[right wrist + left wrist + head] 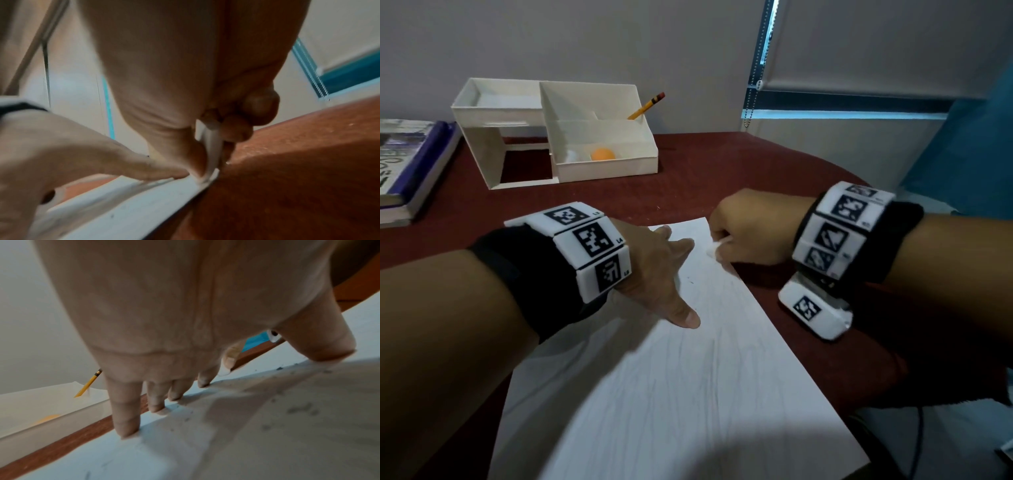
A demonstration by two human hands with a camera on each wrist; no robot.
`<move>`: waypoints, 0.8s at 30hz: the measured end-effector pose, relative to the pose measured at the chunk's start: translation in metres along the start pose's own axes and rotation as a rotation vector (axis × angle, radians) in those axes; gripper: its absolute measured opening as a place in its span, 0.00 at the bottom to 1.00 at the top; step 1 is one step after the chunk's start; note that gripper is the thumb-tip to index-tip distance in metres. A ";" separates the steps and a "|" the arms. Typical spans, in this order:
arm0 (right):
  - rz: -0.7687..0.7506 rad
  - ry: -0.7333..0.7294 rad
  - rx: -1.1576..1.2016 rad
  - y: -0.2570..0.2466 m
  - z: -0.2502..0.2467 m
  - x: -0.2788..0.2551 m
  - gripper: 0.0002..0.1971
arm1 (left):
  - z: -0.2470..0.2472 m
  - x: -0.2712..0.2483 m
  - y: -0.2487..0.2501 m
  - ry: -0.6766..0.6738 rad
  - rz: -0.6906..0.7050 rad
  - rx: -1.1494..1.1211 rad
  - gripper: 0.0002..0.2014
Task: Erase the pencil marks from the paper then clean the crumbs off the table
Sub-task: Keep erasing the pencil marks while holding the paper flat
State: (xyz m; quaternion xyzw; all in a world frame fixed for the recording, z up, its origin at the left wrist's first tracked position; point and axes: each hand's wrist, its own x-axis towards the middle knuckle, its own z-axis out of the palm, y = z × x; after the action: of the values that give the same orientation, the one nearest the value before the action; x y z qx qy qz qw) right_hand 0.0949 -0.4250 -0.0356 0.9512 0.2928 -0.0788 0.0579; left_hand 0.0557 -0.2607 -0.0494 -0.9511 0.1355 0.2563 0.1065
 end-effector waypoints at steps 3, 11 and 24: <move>-0.080 -0.123 0.074 -0.013 0.002 -0.011 0.10 | 0.001 0.000 -0.001 0.000 0.003 -0.002 0.60; -0.051 -0.119 0.070 -0.012 -0.002 -0.012 0.10 | -0.001 -0.002 0.000 0.003 -0.007 -0.009 0.60; -0.075 0.013 0.767 -0.037 -0.029 -0.019 0.05 | -0.015 -0.048 -0.028 0.463 0.140 -0.276 0.22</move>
State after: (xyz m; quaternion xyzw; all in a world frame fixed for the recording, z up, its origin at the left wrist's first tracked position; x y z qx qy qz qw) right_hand 0.0621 -0.4002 -0.0057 0.8929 0.2769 -0.1786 -0.3068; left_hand 0.0312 -0.2285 -0.0084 -0.9782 0.1856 0.0550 -0.0758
